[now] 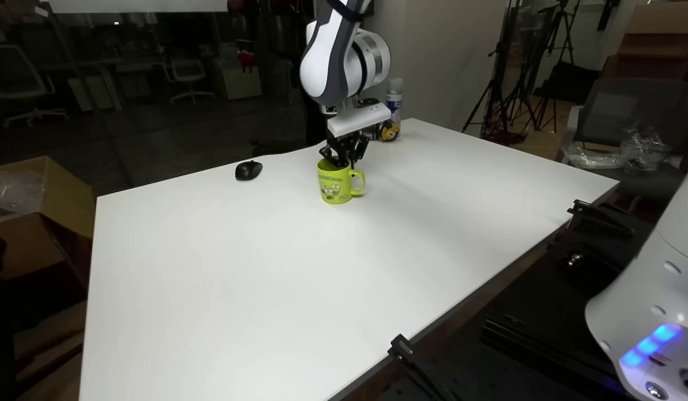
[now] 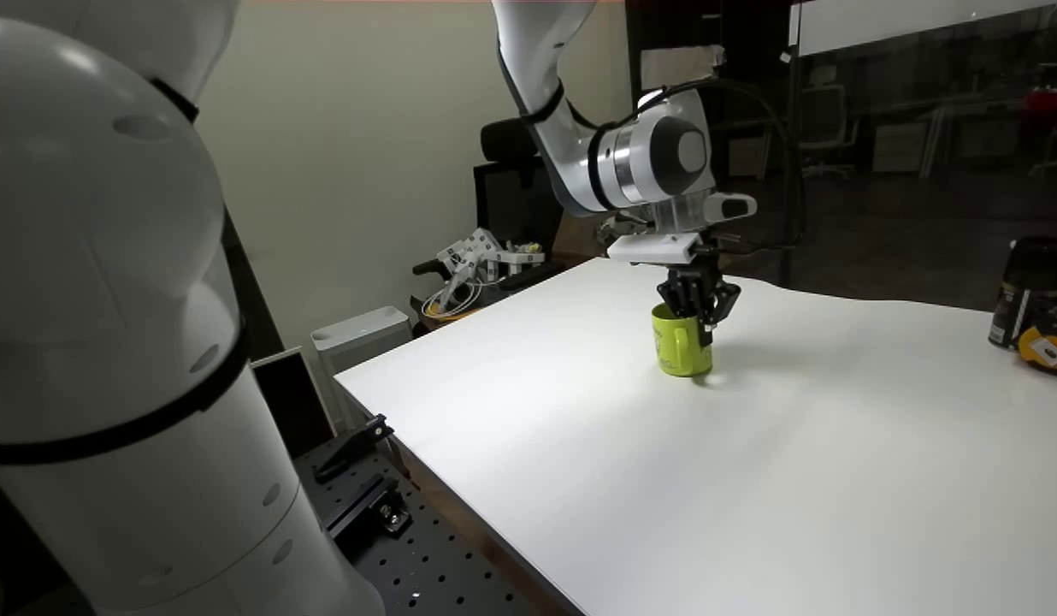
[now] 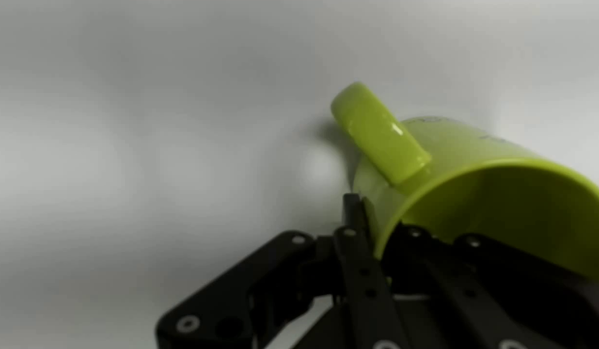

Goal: Move the yellow mug forward

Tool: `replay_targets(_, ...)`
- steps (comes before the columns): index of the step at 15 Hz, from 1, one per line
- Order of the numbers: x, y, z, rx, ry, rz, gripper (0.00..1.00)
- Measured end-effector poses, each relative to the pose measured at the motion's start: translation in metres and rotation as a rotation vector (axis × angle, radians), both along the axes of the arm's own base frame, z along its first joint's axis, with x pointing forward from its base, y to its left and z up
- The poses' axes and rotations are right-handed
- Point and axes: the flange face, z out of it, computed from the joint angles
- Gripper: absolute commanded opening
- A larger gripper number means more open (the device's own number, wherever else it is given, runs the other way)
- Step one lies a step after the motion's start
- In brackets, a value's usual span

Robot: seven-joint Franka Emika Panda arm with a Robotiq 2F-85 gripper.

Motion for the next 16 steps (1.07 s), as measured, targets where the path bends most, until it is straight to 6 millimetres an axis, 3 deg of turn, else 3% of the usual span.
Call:
replay_targets(5,-0.073,0.011,-0.003,0.044,0.064,0.011,0.02)
replay_targets(8,-0.103,0.021,-0.004,0.080,0.069,0.026,0.07)
replay_targets(9,-0.108,0.022,-0.005,0.086,0.058,0.030,0.34)
replay_targets(10,-0.112,0.022,-0.005,0.089,0.041,0.033,0.35)
replay_targets(16,-0.114,0.017,-0.002,0.098,-0.067,0.037,0.76)
